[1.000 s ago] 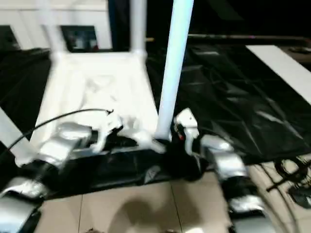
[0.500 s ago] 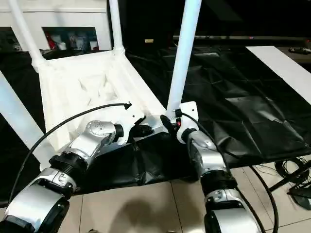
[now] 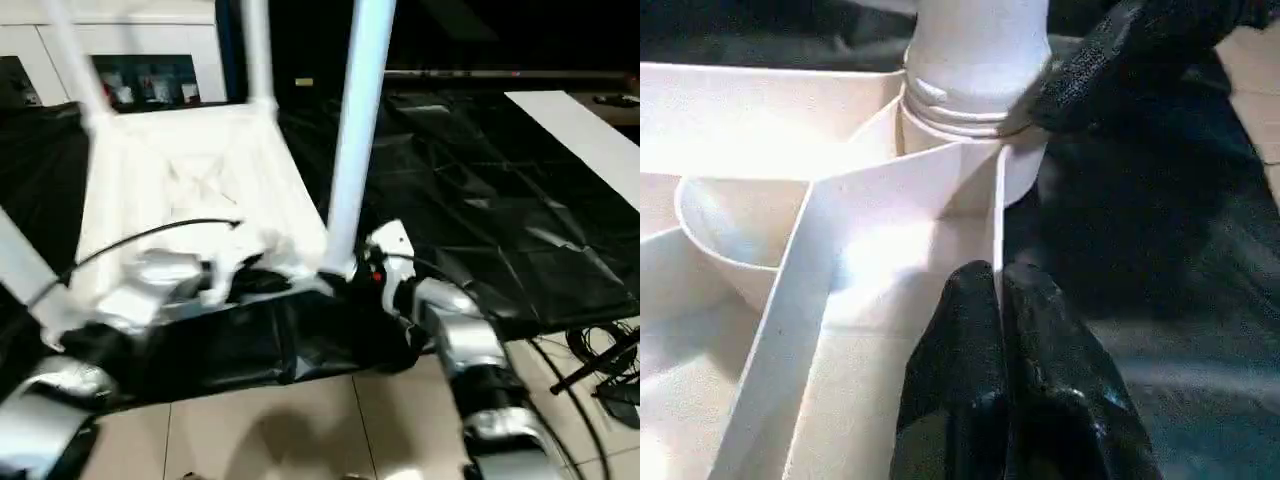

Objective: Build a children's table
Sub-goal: Rotate leg to tighten

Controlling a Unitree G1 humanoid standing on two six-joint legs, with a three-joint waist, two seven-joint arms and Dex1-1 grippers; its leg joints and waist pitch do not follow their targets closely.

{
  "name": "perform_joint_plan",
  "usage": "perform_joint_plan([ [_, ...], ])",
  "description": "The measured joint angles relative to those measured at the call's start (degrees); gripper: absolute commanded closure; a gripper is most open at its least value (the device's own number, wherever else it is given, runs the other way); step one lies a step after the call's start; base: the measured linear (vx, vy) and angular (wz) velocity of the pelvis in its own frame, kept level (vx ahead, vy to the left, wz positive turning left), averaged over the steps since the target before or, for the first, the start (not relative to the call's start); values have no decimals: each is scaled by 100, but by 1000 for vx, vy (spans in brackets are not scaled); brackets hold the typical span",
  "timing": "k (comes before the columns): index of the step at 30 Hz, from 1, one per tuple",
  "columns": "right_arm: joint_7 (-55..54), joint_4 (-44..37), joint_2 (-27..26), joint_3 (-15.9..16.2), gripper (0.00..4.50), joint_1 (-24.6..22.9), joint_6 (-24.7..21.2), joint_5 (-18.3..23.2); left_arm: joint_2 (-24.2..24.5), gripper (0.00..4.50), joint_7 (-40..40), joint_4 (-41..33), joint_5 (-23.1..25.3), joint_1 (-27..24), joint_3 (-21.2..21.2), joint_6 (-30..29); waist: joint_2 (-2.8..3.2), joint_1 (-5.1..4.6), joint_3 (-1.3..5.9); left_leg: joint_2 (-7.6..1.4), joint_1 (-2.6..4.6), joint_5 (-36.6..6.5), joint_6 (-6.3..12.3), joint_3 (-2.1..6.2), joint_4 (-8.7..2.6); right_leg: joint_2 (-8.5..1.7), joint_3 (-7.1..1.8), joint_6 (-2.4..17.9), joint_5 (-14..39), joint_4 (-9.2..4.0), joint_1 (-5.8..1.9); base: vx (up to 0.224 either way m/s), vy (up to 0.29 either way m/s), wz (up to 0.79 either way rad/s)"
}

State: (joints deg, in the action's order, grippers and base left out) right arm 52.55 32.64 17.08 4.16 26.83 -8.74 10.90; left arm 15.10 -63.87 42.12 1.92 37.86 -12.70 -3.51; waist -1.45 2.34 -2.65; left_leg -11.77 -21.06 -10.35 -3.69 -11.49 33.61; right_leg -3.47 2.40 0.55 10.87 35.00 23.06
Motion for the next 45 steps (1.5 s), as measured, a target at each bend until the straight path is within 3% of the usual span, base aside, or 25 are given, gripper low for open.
perform_joint_plan([
  [3,442,-206,127,83,73,-36,-202,85,203,450,-339,-248,-100,-154,2,-30,0,3,-2,0,-4,0,0,-2,1,-1,-2,0,0,-4,2,0,0,0],
  [6,674,-414,160,100,106,-46,-287,221,262,450,-482,-360,-127,-208,1,-71,-3,16,-3,-1,-7,-1,0,-2,-1,0,0,0,4,-5,5,0,0,0],
  [24,723,-504,109,74,230,-86,-365,281,370,450,-567,-655,-203,-373,2,-274,-20,53,-3,-1,-2,-2,0,-4,-4,0,-1,-1,9,-3,5,0,0,0],
  [33,-1312,-51,-642,-341,246,28,-6,-48,-285,450,788,-16,163,5,42,-238,-28,-31,5,2,21,0,-3,-3,4,-1,-7,-22,17,-1,-12,0,0,0],
  [40,-3345,643,-1333,-777,250,557,125,-257,-977,450,2173,704,413,471,62,-288,-36,-43,10,6,18,1,-3,0,6,-3,-7,-23,18,-6,-14,0,0,0],
  [45,-3639,865,-1454,-832,250,681,330,-294,-1066,450,2296,785,452,531,100,-283,-36,-38,12,5,17,1,-3,2,3,-3,-4,-20,14,-5,-15,0,0,0],
])
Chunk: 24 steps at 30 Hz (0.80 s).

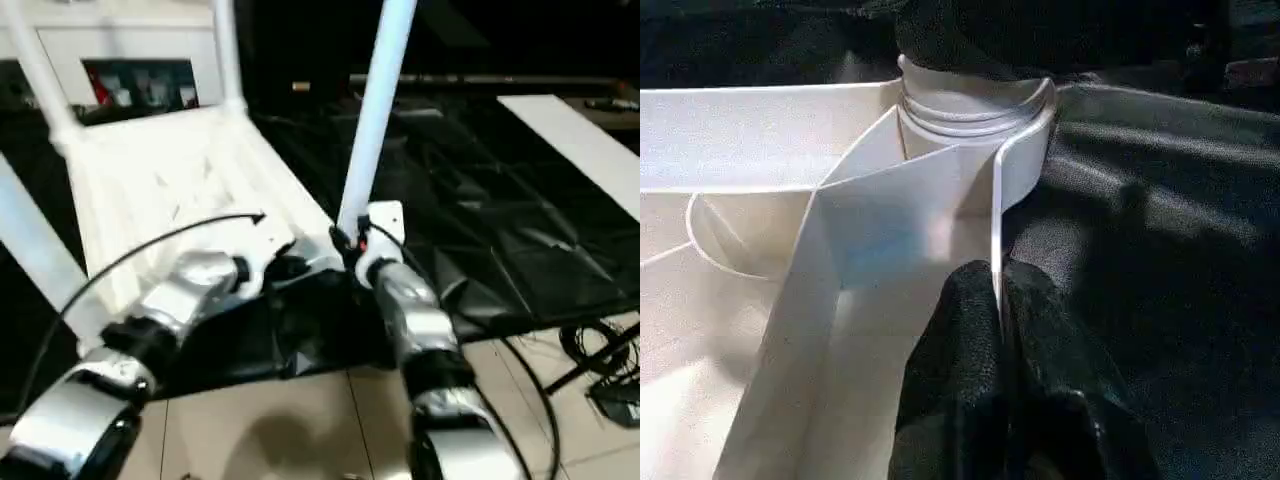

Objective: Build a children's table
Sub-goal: Rotate leg to tighten

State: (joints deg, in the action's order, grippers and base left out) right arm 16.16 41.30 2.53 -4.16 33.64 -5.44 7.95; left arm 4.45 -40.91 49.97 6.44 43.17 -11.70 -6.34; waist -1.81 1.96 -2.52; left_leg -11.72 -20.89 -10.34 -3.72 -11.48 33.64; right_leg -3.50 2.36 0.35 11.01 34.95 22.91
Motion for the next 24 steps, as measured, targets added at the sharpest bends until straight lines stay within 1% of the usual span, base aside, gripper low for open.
perform_joint_plan([
  [1,131,-1,40,0,215,-9,21,-14,8,450,-17,0,0,2,9,5,0,1,0,0,0,0,0,0,-1,0,1,18,-12,0,0,0,0,0],
  [2,211,-1,73,1,194,-16,40,-23,10,450,-25,2,-1,4,9,14,0,3,0,0,0,0,0,0,-2,0,2,24,-15,1,0,0,0,0],
  [4,526,-32,194,19,194,-45,45,-24,20,450,-77,24,-4,15,9,50,0,13,0,-1,-1,0,0,0,-6,0,4,24,-16,1,1,0,0,0],
  [6,1102,-151,488,164,168,-152,14,-20,82,450,-221,34,-14,17,6,100,-1,36,-1,-2,-3,0,0,2,-8,1,7,24,-15,1,1,0,0,0],
  [8,1494,-268,659,272,150,-230,-2,-14,183,450,-387,43,-53,13,7,171,-1,43,-3,-3,-7,0,1,3,-9,1,9,24,-15,3,7,0,0,0],
  [10,2013,-395,947,415,150,-326,-5,26,275,450,-626,23,-80,2,6,203,-3,63,-4,-4,-10,0,1,3,-9,1,11,24,-16,2,8,0,0,0],
  [12,2490,-550,1208,472,150,-463,-18,71,391,450,-883,-59,-131,-49,6,203,-3,76,-4,-4,-10,0,1,3,-8,1,10,23,-15,2,8,0,0,0],
  [16,3441,-759,1567,607,150,-628,-125,190,771,450,-1622,-466,-297,-284,3,178,0,58,-7,-8,-18,0,2,3,-10,5,11,22,-14,2,22,0,0,0],
  [19,3866,-863,1645,687,150,-668,-206,298,1009,450,-2097,-688,-440,-436,3,160,7,65,-11,-8,-20,0,1,2,-11,6,10,23,-13,1,25,0,0,0],
  [22,4054,-866,1687,781,150,-668,-183,295,1130,450,-2411,-835,-479,-525,-1,130,7,90,-12,-7,-22,-1,2,-1,-9,4,9,24,-13,-2,25,0,0,0],
  [23,4089,-866,1689,805,177,-668,-173,296,1155,450,-2487,-876,-489,-548,-4,114,6,101,-13,-7,-23,-1,2,-1,-9,3,8,24,-13,-3,25,0,0,0],
  [24,4135,-866,1688,821,177,-668,-167,297,1185,450,-2556,-910,-506,-568,-16,103,6,113,-13,-7,-22,-2,2,-2,-9,3,8,23,-13,-3,25,0,0,0],
])
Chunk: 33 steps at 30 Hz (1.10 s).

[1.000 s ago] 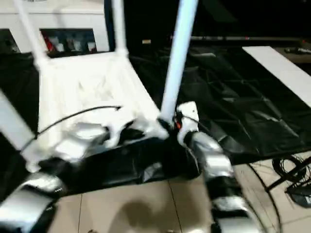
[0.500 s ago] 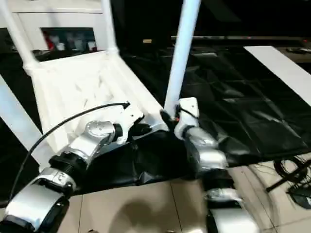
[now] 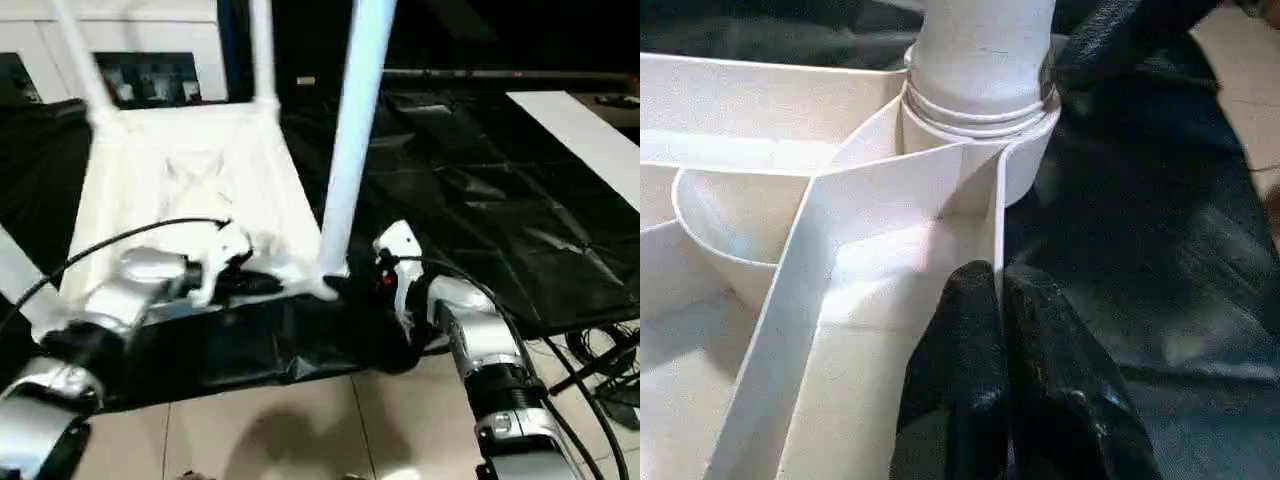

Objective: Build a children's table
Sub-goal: Rotate leg to tighten

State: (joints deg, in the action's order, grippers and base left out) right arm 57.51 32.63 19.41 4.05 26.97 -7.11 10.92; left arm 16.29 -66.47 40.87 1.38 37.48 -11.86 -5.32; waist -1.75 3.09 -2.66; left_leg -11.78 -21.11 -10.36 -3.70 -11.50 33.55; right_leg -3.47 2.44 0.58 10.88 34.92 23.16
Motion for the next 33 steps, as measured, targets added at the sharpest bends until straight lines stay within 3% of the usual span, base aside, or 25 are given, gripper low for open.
perform_joint_plan([
  [11,396,-29,-2,-19,242,-20,103,119,178,450,-276,-354,-125,-175,-3,-275,-2,-1,-4,-2,1,-1,0,-1,-1,1,1,2,2,0,1,0,0,0],
  [20,374,-40,-53,-43,252,-45,118,115,157,450,-205,-461,-120,-233,-14,-341,-2,3,-4,-2,3,0,0,-1,1,1,0,3,2,2,-1,0,0,0],
  [27,-1301,246,-618,-412,253,-30,265,-52,-495,450,1106,39,234,72,16,-247,-7,-44,3,1,22,1,-2,0,7,0,-4,3,1,6,-15,0,0,0],
  [33,-2890,634,-1262,-825,255,308,228,-107,-1071,450,2308,590,488,417,30,-218,-5,-78,4,4,17,2,-3,1,8,-1,-6,0,-1,5,-14,0,0,0],
])
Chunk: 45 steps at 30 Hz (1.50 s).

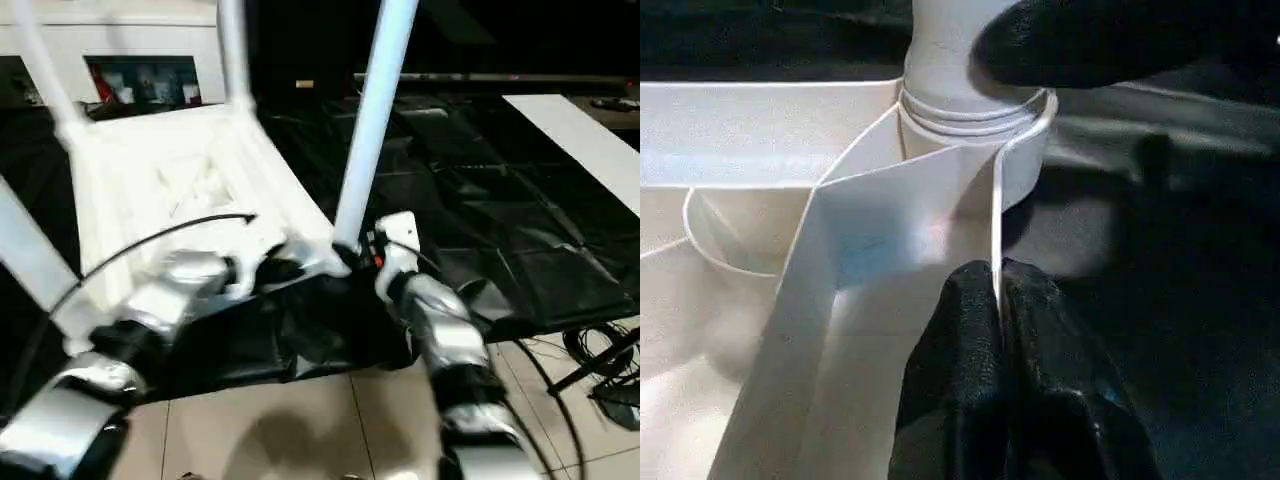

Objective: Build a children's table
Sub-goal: Rotate leg to tighten

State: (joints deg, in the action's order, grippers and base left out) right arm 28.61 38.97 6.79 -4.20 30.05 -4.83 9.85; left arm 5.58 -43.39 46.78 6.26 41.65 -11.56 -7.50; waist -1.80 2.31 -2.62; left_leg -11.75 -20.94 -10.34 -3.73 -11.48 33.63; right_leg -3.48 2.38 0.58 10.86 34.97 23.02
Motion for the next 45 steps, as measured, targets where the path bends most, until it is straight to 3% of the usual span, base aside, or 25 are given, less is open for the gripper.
perform_joint_plan([
  [5,-777,222,-399,-187,256,224,72,0,-144,450,449,131,101,85,42,20,1,-58,1,-1,0,0,0,3,-1,2,2,6,-5,0,3,0,0,0],
  [9,-637,204,-249,36,256,178,318,-291,-145,450,448,150,101,96,74,55,3,-51,1,0,-4,-1,1,2,-7,2,3,4,-3,-4,6,0,0,0],
  [10,-544,189,-153,137,211,143,425,-403,-143,450,434,188,98,105,86,95,5,-49,2,0,-3,-1,1,2,-7,2,3,4,-3,-4,6,0,0,0],
  [13,-97,134,26,238,204,51,507,-440,-81,450,273,229,57,106,116,166,8,-39,1,-1,-2,-1,1,3,-10,3,6,4,-3,-1,7,0,0,0],
  [16,432,-53,313,312,161,-100,482,-367,35,450,16,236,-2,103,137,238,16,-18,-5,-1,-4,-1,1,4,-10,2,6,3,-3,-2,7,0,0,0],
  [18,764,-75,454,436,155,-134,455,-366,108,450,-140,237,-29,95,143,282,19,-15,-8,-1,-7,0,1,3,-8,2,6,4,-3,-2,7,0,0,0],
  [26,1935,-563,1019,520,155,-305,273,-129,517,450,-1142,-68,-232,-137,144,394,56,17,-12,-2,-12,0,2,3,-10,2,6,4,-2,-3,10,0,0,0],
  [30,2065,-630,1095,567,155,-304,249,-102,701,450,-1654,-359,-319,-320,78,394,62,82,-13,-3,-15,0,2,2,-9,1,7,3,-1,-3,11,0,0,0],
  [37,2254,-648,1116,608,155,-305,146,-70,795,450,-1817,-604,-359,-467,37,388,62,104,-13,-2,-16,-1,2,-4,-10,-2,5,0,2,-5,11,0,0,0],
  [45,2410,-650,1094,642,232,-304,28,21,819,450,-1898,-746,-365,-539,35,341,61,117,-14,-2,-17,-1,2,-4,-12,-2,6,0,6,-4,13,0,0,0],
])
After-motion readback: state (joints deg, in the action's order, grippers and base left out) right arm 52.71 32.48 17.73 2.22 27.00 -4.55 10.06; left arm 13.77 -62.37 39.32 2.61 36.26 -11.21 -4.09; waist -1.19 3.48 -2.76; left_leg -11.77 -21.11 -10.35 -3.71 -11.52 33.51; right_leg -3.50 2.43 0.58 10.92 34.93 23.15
